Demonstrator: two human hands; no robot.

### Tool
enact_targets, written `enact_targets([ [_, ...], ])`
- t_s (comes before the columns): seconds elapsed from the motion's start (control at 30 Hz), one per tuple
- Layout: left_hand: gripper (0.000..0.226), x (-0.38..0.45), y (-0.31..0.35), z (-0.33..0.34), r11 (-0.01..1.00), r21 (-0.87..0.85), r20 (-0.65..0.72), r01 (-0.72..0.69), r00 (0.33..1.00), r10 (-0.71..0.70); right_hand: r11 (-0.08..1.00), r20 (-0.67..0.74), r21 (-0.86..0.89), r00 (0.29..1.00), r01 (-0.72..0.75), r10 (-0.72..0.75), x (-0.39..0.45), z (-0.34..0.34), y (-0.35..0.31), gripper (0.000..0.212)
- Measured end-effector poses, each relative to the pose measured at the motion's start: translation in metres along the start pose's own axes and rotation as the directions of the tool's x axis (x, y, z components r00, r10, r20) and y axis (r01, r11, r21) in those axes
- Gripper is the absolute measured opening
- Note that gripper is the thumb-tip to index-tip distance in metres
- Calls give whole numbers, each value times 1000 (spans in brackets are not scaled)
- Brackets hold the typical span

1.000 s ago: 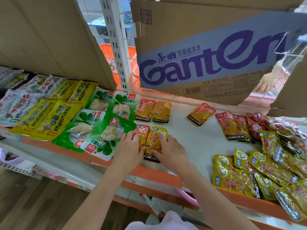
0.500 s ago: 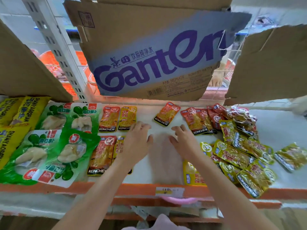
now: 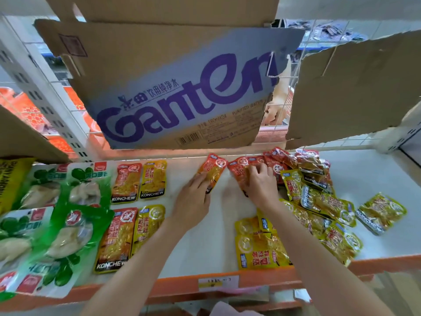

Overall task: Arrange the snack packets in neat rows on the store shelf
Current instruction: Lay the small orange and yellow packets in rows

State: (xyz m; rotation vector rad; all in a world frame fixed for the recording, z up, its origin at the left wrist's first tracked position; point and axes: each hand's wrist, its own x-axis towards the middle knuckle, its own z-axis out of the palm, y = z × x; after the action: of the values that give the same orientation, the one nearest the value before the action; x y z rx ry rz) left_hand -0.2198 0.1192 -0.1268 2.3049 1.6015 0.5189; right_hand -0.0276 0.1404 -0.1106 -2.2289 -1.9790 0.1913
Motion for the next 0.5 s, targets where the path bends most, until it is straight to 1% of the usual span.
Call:
enact_targets([
  [0.03, 41, -7, -1, -1, 1000, -13, -8, -12, 1000, 12, 999, -12, 33, 1000, -5, 6, -3, 1, -2, 44],
  [0.1, 39, -22, -3, -4, 1000, -30, -4, -2, 1000, 2, 985, -8, 171, 1000, 1, 0, -11, 0, -6, 50],
  [0.17, 31, -38, -4, -8, 997, -53, -17, 51, 999, -52, 937, 65, 350, 998, -10, -13, -25, -6, -11, 51],
  [0.23, 24, -55, -5, -12, 996, -69, -66, 60, 996, -64, 877, 96, 480, 995, -12, -39, -42, -14, -18, 35],
  [0.3, 23, -69, -3, -16, 998, -50, -120, 43, 992, -49, 819, 100, 574, 993, -6, -63, -61, -18, -25, 17],
  [0.37, 16, -81, 1, -18, 997, -38, -175, 65, 982, -70, 754, 127, 657, 988, -21, -83, -83, -17, -28, 9],
  [0.4, 14, -86, 3, -16, 994, -56, -209, 95, 972, -104, 738, 141, 674, 986, -31, -87, -93, -15, -28, 10],
  [0.43, 20, -90, 4, -14, 987, -84, -223, 135, 963, -151, 733, 145, 679, 985, -30, -93, -101, -11, -27, 13],
  [0.5, 42, -96, 5, -7, 975, -80, -216, 206, 951, -219, 720, 127, 694, 984, 2, -125, -111, -4, -21, 19],
])
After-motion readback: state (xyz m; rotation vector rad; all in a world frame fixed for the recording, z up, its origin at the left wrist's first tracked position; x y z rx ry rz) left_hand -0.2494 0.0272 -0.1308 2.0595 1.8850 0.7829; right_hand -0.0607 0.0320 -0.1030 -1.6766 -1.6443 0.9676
